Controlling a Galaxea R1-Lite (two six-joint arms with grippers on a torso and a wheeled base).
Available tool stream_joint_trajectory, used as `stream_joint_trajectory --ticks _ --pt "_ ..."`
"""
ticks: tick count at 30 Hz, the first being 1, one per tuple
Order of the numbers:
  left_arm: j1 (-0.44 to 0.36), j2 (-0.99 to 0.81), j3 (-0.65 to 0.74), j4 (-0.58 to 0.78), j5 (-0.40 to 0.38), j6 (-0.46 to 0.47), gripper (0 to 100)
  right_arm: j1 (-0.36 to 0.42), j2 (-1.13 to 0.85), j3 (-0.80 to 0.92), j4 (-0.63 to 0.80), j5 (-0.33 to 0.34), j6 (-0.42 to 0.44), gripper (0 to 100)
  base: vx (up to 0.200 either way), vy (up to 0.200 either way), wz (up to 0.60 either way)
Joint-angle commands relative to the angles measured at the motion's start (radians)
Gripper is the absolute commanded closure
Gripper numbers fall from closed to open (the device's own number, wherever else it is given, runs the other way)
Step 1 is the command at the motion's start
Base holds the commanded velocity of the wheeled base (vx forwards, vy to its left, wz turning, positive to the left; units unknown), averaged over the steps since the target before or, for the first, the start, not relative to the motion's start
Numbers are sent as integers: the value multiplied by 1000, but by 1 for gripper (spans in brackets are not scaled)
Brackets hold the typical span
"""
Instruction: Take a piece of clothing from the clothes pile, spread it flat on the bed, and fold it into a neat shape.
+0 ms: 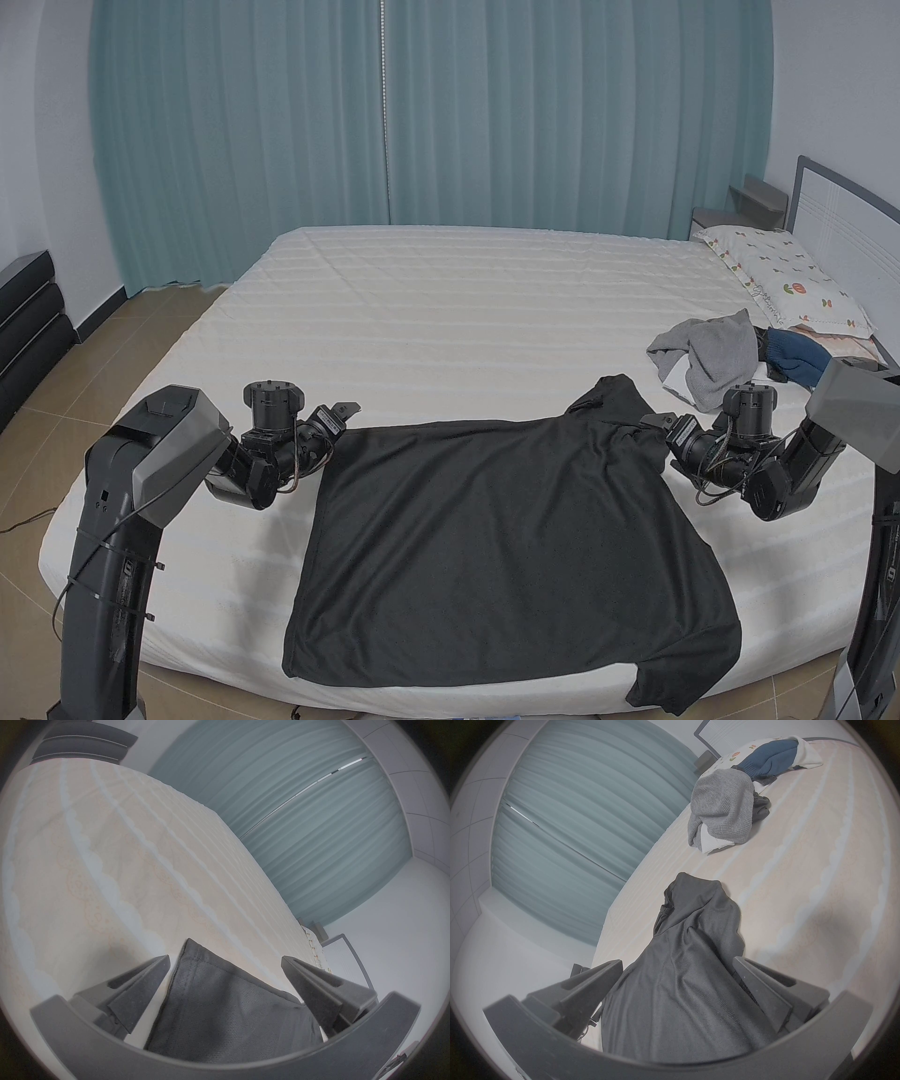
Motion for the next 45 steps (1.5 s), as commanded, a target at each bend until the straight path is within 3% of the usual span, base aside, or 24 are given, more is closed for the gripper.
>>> stream_joint_trajectory --ticks 1,9,10,31,40,45 --pt "0 19 -14 0 0 0 0 0 6 0 -1 0 0 0 0 0 0" --pt "-3 31 -28 6 -2 4 0 -5 15 5 -1 0 3 0 0 0 0" --pt "-3 34 -33 11 0 4 100 -5 17 5 1 2 2 0 0 0 0" --pt "16 40 -50 -26 41 4 100 -8 46 9 -2 0 3 0 0 0 0" --pt "32 65 -85 -104 116 6 100 -9 47 9 -2 0 3 0 0 0 0" --pt "39 66 -94 -107 121 4 100 -9 47 9 -2 0 3 0 0 0 0"
